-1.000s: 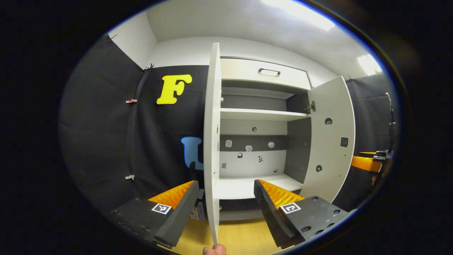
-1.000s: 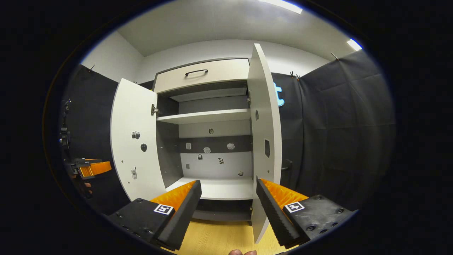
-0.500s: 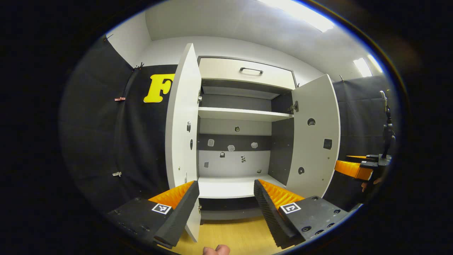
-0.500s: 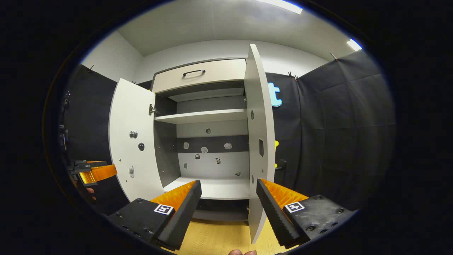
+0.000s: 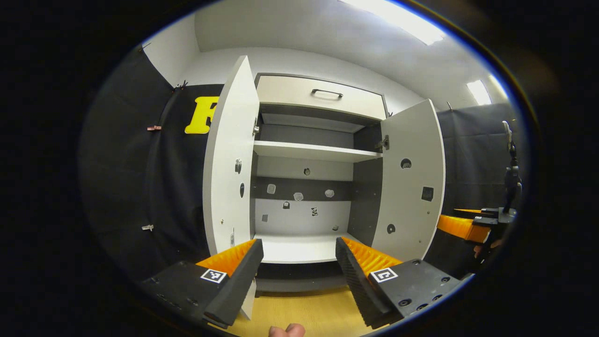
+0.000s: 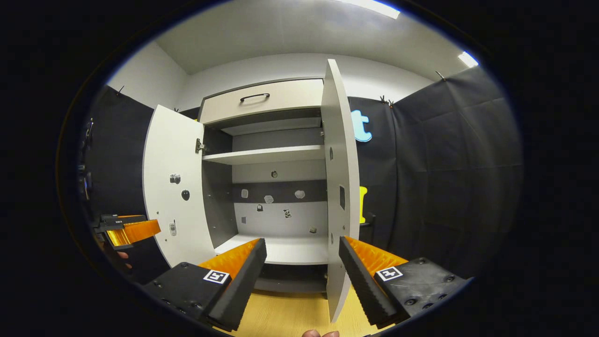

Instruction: Open the right door of the double-door shoe cabinet with the right hand, and open the left door with the left hand.

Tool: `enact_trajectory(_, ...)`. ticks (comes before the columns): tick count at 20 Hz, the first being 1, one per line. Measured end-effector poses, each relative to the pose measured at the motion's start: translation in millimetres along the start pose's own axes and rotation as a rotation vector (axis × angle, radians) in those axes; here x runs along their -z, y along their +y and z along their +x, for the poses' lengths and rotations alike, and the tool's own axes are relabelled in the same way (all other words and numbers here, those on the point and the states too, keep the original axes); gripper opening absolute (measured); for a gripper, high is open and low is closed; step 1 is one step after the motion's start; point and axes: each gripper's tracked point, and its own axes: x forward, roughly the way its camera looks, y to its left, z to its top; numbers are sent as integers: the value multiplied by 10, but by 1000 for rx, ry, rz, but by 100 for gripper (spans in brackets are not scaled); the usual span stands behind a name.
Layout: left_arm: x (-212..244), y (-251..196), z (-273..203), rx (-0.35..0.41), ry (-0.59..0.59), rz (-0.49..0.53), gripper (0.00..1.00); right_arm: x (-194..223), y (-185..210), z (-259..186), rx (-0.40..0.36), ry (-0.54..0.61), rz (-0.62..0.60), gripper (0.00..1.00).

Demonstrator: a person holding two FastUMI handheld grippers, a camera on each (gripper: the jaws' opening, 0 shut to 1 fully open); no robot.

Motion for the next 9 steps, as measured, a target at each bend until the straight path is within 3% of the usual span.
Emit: enact_trajectory(9, 3, 14, 12, -3, 5, 13, 95, -7, -15, 5, 7, -2, 4, 98)
